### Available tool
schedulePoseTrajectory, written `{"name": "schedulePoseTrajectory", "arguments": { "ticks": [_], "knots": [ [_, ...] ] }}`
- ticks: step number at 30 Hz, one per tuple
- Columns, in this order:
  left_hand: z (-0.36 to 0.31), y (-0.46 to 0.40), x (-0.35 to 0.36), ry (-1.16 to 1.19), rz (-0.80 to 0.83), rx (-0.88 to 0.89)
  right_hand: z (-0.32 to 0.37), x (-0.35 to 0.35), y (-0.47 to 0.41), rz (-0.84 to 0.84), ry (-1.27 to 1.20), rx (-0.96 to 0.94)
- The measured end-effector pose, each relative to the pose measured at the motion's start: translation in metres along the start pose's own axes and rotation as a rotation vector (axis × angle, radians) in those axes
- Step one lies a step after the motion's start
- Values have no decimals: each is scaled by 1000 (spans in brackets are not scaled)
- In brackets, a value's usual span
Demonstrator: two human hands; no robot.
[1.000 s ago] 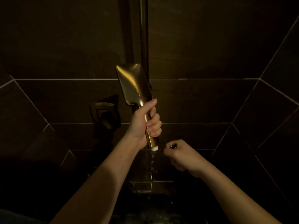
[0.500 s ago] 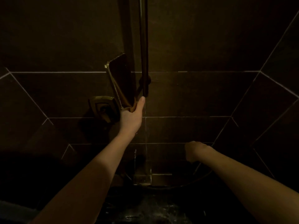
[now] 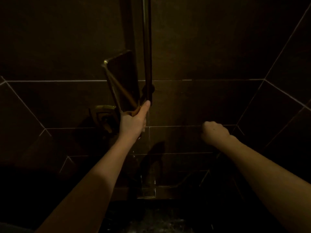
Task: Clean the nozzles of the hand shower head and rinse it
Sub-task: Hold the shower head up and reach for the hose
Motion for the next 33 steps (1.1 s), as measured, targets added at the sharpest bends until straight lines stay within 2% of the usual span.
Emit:
{"name": "schedulePoseTrajectory", "arguments": {
  "ticks": [4,6,8,10,12,14,17,19,24,33],
  "knots": [
    [-29,-5,5,-95,194,37,2,-11,2,-35,-65,1],
    [-32,-5,8,-122,294,11,11,-8,5,-26,-59,-56],
    [-30,-4,10,-95,328,-39,18,3,7,22,-110,-128],
    [-27,-3,13,-40,338,-60,20,12,6,15,-158,-142],
    [-23,-2,13,-40,366,-76,21,20,2,85,-153,-140],
    [-20,-1,14,-67,425,-87,18,14,-1,107,-445,-108],
    [-17,2,14,-16,452,-119,9,-23,5,-79,-1090,-70],
    [-18,3,15,70,438,-125,8,-49,13,-166,-1268,-91],
    [-43,-2,13,194,426,-78,22,-108,24,-136,-1277,-265],
    [-146,-25,14,257,467,84,38,-248,39,-293,-1432,-491]
  ]
}}
Point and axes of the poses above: each hand's wrist, its own y-axis away from the middle knuckle, its own x-axis out of the palm, z = x × y, the point moved 3 cm from there along -y, towards the middle knuckle, and after that the axes turned 4 degrees about z, right-handed, at the moved point
